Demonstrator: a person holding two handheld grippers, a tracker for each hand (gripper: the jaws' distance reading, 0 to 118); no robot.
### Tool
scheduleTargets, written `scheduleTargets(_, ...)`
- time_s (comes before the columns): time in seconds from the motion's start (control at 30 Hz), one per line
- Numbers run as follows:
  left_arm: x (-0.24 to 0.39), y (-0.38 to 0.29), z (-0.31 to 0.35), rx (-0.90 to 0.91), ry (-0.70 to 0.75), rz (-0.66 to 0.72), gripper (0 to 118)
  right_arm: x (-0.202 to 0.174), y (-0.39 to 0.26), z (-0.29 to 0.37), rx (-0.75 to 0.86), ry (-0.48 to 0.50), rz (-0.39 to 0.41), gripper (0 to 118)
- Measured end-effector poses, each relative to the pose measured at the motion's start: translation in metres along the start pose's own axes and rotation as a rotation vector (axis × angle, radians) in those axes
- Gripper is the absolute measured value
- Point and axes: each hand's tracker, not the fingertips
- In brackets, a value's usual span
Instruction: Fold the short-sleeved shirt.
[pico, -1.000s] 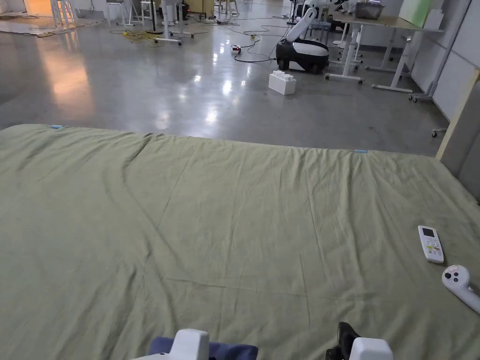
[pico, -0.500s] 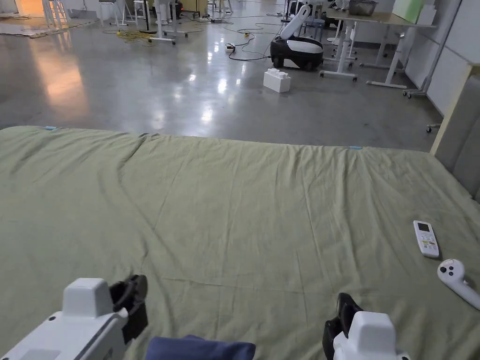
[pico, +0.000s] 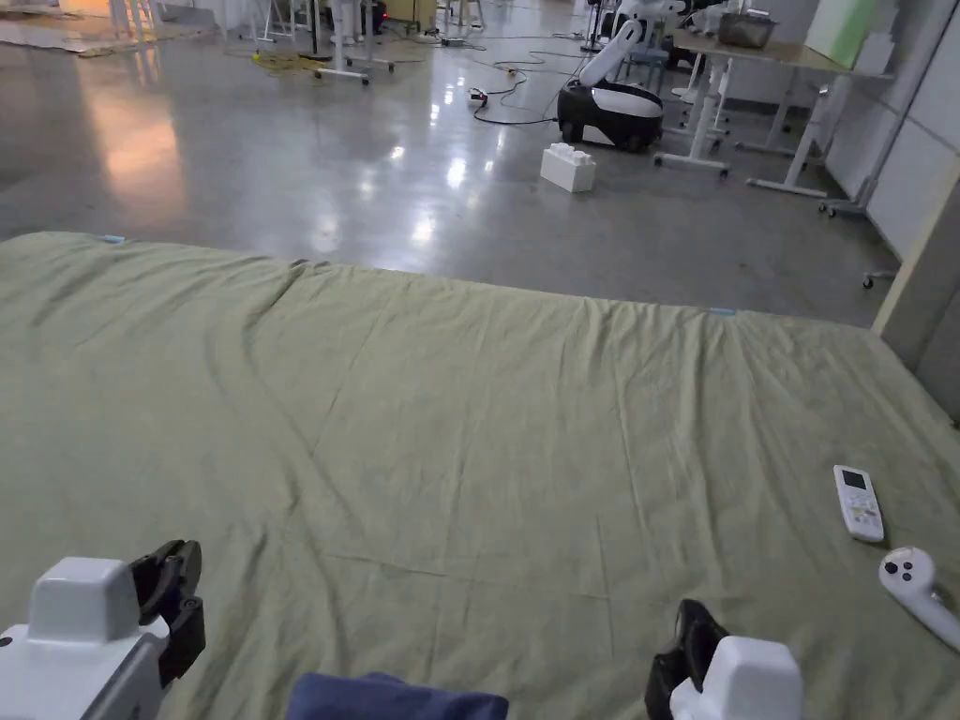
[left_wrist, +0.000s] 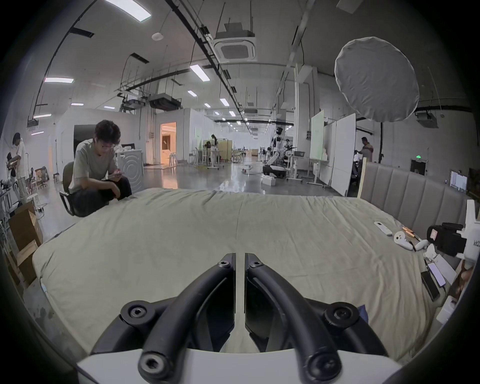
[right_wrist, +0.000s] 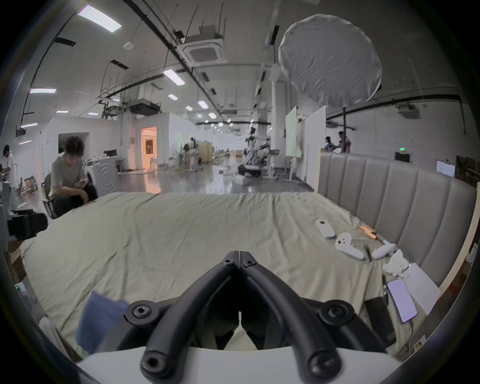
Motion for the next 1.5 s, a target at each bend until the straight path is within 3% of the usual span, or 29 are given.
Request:
scheduleTargets(0.23, -0.014, -0.030, 0.007, -0.111, 0.007, 0.033, 6, -0.074, -0.049, 0.008, -0.140, 0.196, 0.037, 1)
scheduleTargets(0.37, -0.021, -0.044, 0.015, -0.153, 0.003, 0.060, 6, -0.118, -0.069, 0.002, -0.168, 0.309, 0.100, 1)
scheduleTargets(0.5, -0.024, -0.051, 0.021, -0.182, -0.006, 0.072, 6, -0.139, -0.098, -0.021, -0.233, 0.294, 0.169, 1)
scheduleTargets(0.63, -0.023, -0.056, 0.025, -0.218, -0.052, 0.075, 6, -0.129, -0.122, -0.042, -0.327, 0.207, 0.163, 1)
scheduleTargets(0.73, -0.025, -0.059, 0.019, -0.295, -0.140, 0.101, 7, -0.122, -0.132, -0.046, -0.342, 0.197, 0.156, 1)
scheduleTargets(0.8, -0.032, -0.056, 0.009, -0.355, -0.241, 0.204, 15, -0.121, -0.132, -0.043, -0.338, 0.198, 0.176, 1)
scheduleTargets(0.93, -0.049, -0.054, -0.023, -0.473, -0.364, 0.396, 79, -0.119, -0.134, -0.044, -0.342, 0.189, 0.156, 1)
scheduleTargets(0.97, -0.053, -0.055, -0.032, -0.496, -0.398, 0.436, 82, -0.118, -0.134, -0.044, -0.346, 0.189, 0.148, 1)
scheduleTargets(1.17, -0.042, -0.063, -0.080, -0.664, -0.535, 0.431, 84, -0.115, -0.135, -0.045, -0.343, 0.203, 0.149, 1)
scheduleTargets(1.37, -0.041, -0.101, -0.126, -0.887, -0.730, 0.583, 83, -0.115, -0.137, -0.045, -0.341, 0.211, 0.154, 1)
scheduleTargets(1.5, -0.034, -0.116, -0.132, -0.853, -0.816, 0.580, 75, -0.115, -0.137, -0.045, -0.341, 0.214, 0.148, 1)
